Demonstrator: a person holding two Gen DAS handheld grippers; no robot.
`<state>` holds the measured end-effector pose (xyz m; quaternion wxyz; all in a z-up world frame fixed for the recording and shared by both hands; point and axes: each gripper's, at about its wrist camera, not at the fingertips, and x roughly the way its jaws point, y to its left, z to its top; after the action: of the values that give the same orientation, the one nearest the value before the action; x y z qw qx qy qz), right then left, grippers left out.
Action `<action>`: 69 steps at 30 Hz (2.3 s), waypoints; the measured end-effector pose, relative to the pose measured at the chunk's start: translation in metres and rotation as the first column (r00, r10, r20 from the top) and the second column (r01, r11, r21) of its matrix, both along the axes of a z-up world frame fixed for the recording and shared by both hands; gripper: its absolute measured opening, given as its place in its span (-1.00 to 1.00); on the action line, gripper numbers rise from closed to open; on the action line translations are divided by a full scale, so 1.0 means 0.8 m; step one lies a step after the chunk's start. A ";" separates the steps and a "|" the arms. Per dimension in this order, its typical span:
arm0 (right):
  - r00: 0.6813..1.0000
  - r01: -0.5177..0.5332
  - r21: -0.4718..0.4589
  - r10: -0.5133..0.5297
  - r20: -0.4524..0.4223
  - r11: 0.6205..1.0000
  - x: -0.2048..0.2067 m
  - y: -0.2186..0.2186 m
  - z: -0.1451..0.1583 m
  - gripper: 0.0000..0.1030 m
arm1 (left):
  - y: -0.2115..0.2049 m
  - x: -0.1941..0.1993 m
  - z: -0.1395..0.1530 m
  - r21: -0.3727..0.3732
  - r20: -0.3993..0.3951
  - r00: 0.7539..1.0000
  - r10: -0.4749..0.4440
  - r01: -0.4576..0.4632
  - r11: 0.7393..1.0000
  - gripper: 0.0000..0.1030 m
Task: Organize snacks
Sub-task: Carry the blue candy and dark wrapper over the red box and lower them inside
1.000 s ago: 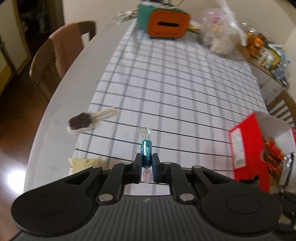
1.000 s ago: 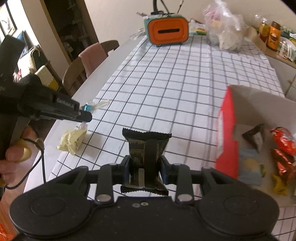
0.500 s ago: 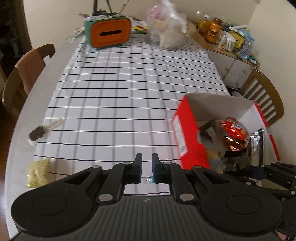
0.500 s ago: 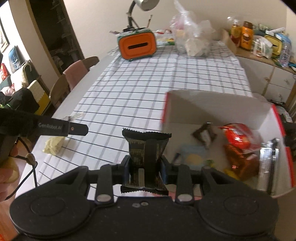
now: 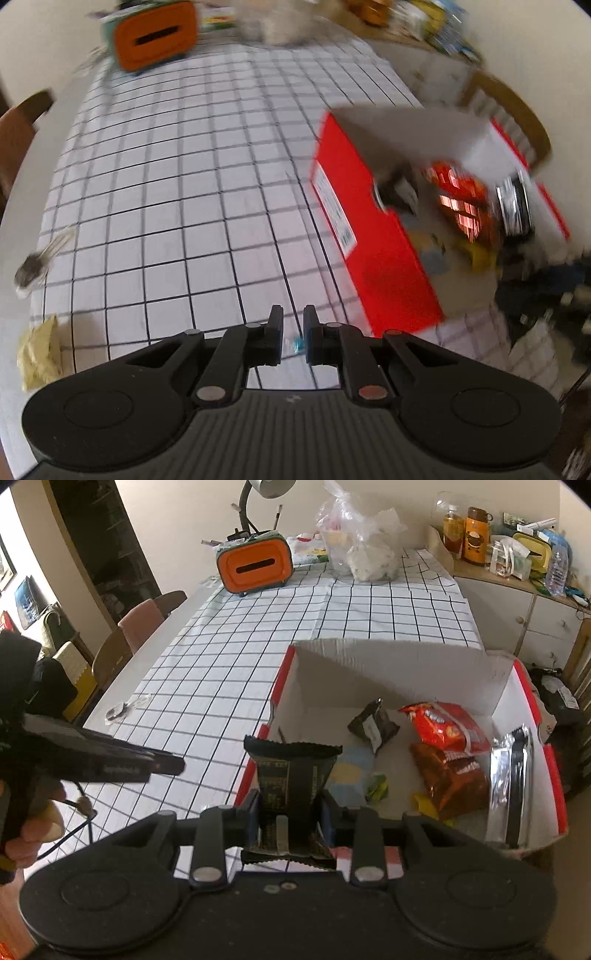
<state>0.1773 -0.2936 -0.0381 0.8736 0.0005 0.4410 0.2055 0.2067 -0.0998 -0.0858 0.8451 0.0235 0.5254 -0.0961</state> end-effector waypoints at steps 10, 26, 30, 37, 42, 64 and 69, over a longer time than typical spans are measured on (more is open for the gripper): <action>0.993 0.112 0.042 -0.111 -0.042 0.993 -0.053 -0.007 -0.028 -0.39 | -0.009 0.001 -0.049 0.021 -0.023 0.944 -0.328 0.328 0.944 0.15; 0.928 0.364 0.123 -0.349 -0.128 0.923 -0.112 0.002 -0.075 -0.39 | -0.035 0.008 -0.092 0.100 -0.097 0.732 -0.674 0.681 0.725 -0.33; 0.917 0.393 0.132 -0.377 -0.131 0.910 -0.117 0.001 -0.078 -0.39 | -0.035 0.007 -0.093 0.096 -0.085 0.736 -0.672 0.677 0.729 -0.40; 0.904 0.425 0.138 -0.410 -0.121 0.895 -0.123 -0.004 -0.077 -0.39 | -0.032 -0.004 -0.092 0.098 -0.047 0.787 -0.615 0.616 0.781 -0.76; 0.898 0.437 0.130 -0.425 -0.112 0.890 -0.124 -0.008 -0.078 -0.39 | -0.024 -0.009 -0.090 0.084 -0.023 0.861 -0.508 0.508 0.857 -0.76; 0.946 0.325 0.154 -0.322 -0.048 0.933 -0.098 -0.055 -0.042 -0.39 | 0.011 -0.029 -0.021 -0.030 0.047 0.985 -0.166 0.167 0.985 -0.77; 0.957 0.287 0.145 -0.288 -0.015 0.947 -0.087 -0.076 -0.023 -0.39 | -0.004 -0.032 0.016 -0.047 0.101 0.984 -0.144 0.149 0.988 -0.77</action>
<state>0.1079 -0.3542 -0.0569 0.8932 0.1280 0.4174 0.1074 0.1807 -0.1026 -0.0726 0.8606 0.0437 0.4777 -0.1711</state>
